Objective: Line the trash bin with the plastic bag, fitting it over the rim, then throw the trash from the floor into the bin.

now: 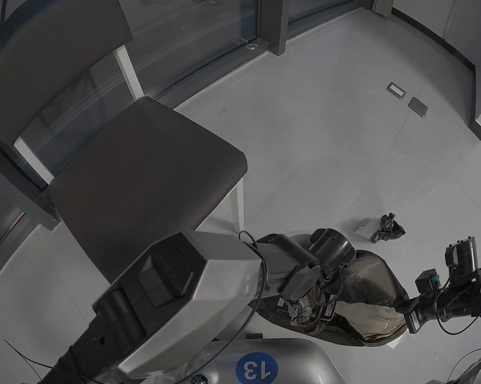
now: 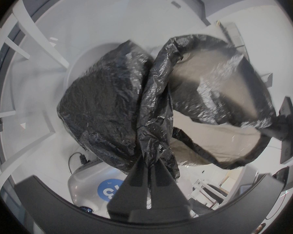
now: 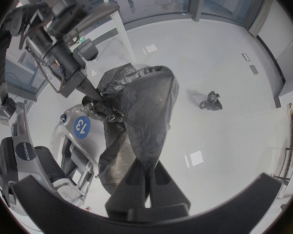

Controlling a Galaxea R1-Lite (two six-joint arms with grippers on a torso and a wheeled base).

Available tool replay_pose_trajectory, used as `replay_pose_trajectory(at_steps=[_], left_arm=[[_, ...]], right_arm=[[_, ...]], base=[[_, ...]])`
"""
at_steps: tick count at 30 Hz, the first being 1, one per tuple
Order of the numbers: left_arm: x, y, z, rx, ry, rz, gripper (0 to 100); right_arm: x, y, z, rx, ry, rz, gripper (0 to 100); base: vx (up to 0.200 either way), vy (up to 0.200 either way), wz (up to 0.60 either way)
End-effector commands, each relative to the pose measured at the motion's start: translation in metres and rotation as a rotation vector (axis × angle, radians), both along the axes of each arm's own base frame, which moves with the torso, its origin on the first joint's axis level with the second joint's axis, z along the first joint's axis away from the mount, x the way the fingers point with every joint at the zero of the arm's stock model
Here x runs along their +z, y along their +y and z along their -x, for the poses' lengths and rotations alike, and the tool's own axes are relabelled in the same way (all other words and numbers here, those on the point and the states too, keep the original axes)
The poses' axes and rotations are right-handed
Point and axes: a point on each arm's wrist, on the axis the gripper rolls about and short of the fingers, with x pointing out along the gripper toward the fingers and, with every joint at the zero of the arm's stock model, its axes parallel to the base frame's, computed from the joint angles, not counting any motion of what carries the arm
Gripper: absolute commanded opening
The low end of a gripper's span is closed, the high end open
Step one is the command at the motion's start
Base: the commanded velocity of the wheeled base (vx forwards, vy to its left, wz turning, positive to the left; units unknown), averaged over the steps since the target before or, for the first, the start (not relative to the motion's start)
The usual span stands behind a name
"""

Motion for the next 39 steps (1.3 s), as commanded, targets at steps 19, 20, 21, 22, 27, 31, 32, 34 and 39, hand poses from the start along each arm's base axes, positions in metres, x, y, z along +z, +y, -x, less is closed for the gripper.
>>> replay_pose_trajectory(at_steps=[19, 20, 21, 22, 27, 31, 32, 34, 39], left_arm=[[0.054, 0.106, 0.02, -0.132, 0.441, -0.57, 0], [0.068, 0.12, 0.028, -0.131, 0.547, -0.637, 0], [0.072, 0.121, 0.029, -0.119, 0.558, -0.615, 0], [0.073, 0.12, 0.03, -0.101, 0.564, -0.606, 0], [0.105, 0.122, 0.043, -0.069, 0.518, -0.537, 0], [0.163, 0.145, 0.058, -0.199, 0.425, -0.354, 0], [0.163, 0.145, 0.058, -0.199, 0.425, -0.354, 0], [0.173, 0.148, 0.061, -0.214, 0.391, -0.315, 0], [0.179, 0.129, 0.05, -0.193, 0.21, -0.144, 0]], right_arm=[[-0.005, 0.004, 0.02, 0.044, 0.029, 0.016, 0], [-0.007, 0.005, 0.022, 0.053, 0.038, 0.018, 0], [-0.008, 0.006, 0.023, 0.057, 0.041, 0.019, 0], [-0.008, 0.006, 0.024, 0.06, 0.044, 0.02, 0], [-0.007, 0.008, 0.024, 0.071, 0.038, 0.023, 0], [-0.007, 0.008, 0.023, 0.071, 0.034, 0.022, 0], [-0.007, 0.008, 0.023, 0.071, 0.034, 0.022, 0], [-0.007, 0.008, 0.024, 0.072, 0.038, 0.023, 0], [-0.007, 0.009, 0.024, 0.079, 0.037, 0.023, 0]], base=[[0.0, 0.0, 0.0], [0.0, 0.0, 0.0], [0.0, 0.0, 0.0], [0.0, 0.0, 0.0], [0.0, 0.0, 0.0], [0.0, 0.0, 0.0], [0.0, 0.0, 0.0], [0.0, 0.0, 0.0], [0.0, 0.0, 0.0]])
